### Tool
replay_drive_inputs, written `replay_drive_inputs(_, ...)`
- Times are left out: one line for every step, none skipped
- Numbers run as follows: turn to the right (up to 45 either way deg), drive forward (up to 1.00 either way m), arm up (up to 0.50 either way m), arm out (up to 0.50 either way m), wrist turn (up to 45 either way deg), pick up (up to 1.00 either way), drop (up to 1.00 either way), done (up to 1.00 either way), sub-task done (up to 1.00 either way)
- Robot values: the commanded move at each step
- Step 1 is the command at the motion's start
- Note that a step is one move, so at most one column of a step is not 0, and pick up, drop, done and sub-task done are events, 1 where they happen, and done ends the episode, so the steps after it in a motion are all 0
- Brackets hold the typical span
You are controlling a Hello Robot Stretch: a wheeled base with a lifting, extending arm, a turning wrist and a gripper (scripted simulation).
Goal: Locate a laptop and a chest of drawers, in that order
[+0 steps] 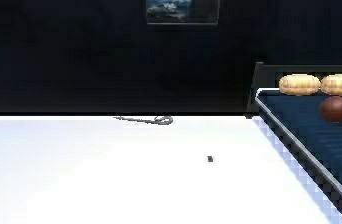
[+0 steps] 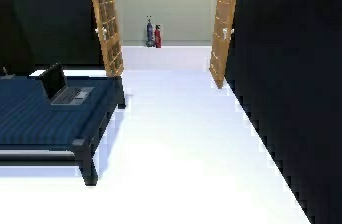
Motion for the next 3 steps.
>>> replay_drive_inputs(45.0,0.0,0.0,0.0,0.0,0.0,0.0,0.0,0.0)
replay_drive_inputs(45.0,0.0,0.0,0.0,0.0,0.0,0.0,0.0,0.0)
replay_drive_inputs(0.0,1.0,0.0,0.0,0.0,0.0,0.0,0.0,0.0)
